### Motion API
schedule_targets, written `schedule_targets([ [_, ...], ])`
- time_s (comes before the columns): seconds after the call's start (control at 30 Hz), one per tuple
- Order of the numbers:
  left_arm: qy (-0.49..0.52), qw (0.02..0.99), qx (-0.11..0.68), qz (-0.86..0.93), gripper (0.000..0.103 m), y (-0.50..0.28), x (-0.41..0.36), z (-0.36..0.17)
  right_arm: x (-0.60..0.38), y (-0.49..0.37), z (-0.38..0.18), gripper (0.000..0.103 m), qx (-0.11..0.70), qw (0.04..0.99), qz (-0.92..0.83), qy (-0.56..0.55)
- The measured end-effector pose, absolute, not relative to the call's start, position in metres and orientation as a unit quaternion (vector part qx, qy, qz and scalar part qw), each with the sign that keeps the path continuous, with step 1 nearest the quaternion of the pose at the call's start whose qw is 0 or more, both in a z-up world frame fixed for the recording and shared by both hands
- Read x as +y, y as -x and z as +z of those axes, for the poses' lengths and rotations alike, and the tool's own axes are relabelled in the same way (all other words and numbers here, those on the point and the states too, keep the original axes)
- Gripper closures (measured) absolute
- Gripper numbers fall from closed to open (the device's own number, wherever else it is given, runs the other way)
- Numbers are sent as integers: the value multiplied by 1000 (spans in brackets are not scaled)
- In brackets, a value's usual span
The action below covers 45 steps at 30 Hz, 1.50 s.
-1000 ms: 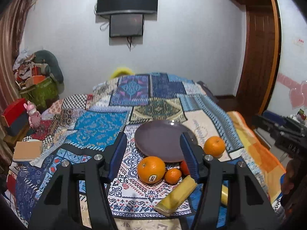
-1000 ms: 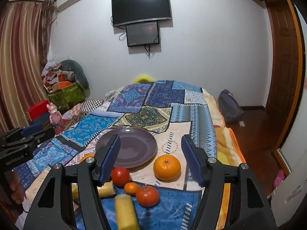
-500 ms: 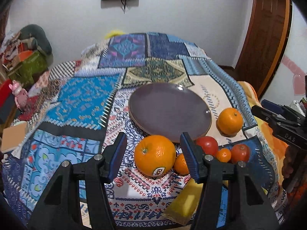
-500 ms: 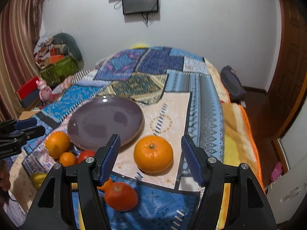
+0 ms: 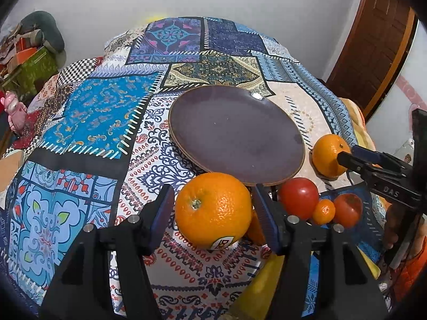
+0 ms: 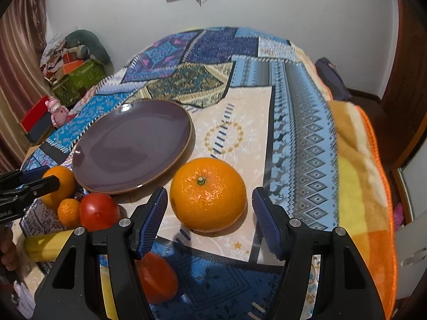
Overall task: Organize fruits
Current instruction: 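Lower the left tool onto a large orange while the right tool grasps another orange, then lift the orange in the left tool while the right tool lifts its orange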
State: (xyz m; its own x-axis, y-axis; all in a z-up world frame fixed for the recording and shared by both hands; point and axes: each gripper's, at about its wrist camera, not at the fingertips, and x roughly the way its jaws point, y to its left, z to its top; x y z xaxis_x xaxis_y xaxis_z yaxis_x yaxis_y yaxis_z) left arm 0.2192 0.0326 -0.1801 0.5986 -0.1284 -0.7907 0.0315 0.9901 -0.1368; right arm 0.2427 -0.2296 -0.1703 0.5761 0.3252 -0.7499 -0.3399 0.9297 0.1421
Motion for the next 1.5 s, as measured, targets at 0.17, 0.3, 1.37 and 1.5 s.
schedule_targets([
  [0.17, 61, 880, 469, -46, 38, -227, 33, -193, -229, -249, -181, 38, 442, 876, 192, -10],
  [0.3, 74, 874, 477, -52, 38, -229, 36, -198, -223, -251, -187, 34, 452, 872, 189, 6],
  [1.37, 57, 907, 417, -32, 40, -214, 47, -139, -208, -239, -135, 38, 401, 888, 225, -1],
  [1.5, 53, 911, 407, -32, 40, -219, 47, -128, -201, -239, -121, 41, 384, 894, 232, -2],
])
